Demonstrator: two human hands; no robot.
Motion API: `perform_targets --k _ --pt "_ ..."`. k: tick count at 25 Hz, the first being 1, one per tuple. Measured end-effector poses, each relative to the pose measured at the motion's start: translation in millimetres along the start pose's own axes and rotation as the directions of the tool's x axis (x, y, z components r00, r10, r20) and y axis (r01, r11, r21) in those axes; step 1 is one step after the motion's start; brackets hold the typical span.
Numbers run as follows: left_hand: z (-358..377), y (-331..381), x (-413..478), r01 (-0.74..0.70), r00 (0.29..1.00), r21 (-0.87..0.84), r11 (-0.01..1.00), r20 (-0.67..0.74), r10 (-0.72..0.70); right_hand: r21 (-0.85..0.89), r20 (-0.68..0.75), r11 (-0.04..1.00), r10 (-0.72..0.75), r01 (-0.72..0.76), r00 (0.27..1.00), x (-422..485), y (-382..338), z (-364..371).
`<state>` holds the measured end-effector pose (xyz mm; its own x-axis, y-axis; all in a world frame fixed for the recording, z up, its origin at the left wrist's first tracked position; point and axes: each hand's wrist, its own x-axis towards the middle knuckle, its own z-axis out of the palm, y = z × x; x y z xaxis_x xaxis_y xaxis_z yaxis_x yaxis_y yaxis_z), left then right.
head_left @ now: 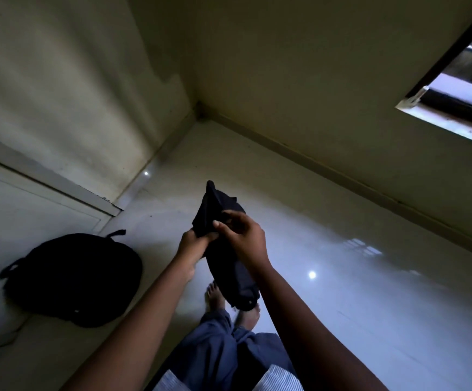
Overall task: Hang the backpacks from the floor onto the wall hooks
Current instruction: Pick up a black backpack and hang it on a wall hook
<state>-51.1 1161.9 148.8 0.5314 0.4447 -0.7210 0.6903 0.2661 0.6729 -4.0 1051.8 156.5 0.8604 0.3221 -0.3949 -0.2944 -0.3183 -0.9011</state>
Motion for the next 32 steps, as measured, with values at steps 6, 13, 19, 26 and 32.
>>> perform_targets --k 6,13,19,26,32 --pt "2 19 -10 -0.052 0.977 0.110 0.993 0.209 0.028 -0.006 -0.147 0.992 0.125 -0.127 0.981 29 -6 -16" --pt "-1 30 -33 -0.400 0.830 0.685 0.609 -0.010 0.557 -0.148 0.032 0.986 0.076 -0.071 0.997 33 -6 -19" --pt "-10 63 -24 -0.600 0.746 0.667 0.442 0.268 0.609 -0.278 0.110 0.948 -0.126 0.152 0.986 29 -48 -38" --pt "-20 127 -46 -0.658 0.715 0.409 0.633 0.076 0.694 -0.088 0.089 0.979 -0.175 0.182 0.981 24 -121 -57" --pt "-39 189 -72 -0.663 0.670 0.329 0.672 -0.138 0.729 -0.235 0.178 0.903 -0.325 0.361 0.929 35 -203 -53"
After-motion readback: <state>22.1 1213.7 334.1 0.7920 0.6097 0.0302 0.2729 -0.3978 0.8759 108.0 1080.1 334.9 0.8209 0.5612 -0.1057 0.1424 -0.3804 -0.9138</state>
